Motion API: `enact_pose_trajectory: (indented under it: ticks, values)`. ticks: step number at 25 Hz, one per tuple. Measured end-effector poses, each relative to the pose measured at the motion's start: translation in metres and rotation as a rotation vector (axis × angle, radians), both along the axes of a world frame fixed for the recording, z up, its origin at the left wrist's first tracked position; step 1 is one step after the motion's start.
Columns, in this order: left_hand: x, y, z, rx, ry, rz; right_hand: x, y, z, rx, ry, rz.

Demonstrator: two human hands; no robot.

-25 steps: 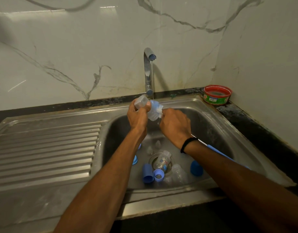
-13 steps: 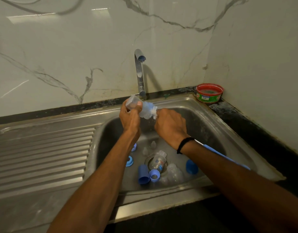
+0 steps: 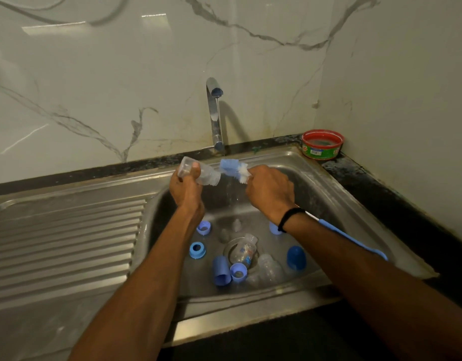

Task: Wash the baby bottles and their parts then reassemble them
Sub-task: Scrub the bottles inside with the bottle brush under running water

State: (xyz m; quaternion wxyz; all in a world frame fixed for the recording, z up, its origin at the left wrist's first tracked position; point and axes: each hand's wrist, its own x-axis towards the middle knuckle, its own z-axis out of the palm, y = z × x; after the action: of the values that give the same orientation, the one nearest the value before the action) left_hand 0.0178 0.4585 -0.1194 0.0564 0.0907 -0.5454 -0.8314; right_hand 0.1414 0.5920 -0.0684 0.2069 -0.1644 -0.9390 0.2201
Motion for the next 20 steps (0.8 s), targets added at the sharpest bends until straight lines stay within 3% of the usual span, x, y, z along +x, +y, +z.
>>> enact_pose_trajectory:
  ticks: [8, 14, 20]
  values:
    - [0.020, 0.017, 0.006, 0.055, -0.022, -0.113, -0.007, -0.006, -0.007, -0.014, 0.150, 0.031]
    - [0.023, 0.022, 0.001, 0.008, -0.120, -0.159, -0.008, -0.023, -0.016, 0.135, 0.087, 0.143]
    - [0.025, 0.031, 0.006, -0.010, -0.107, -0.238, -0.012, -0.024, -0.016, 0.094, 0.094, 0.169]
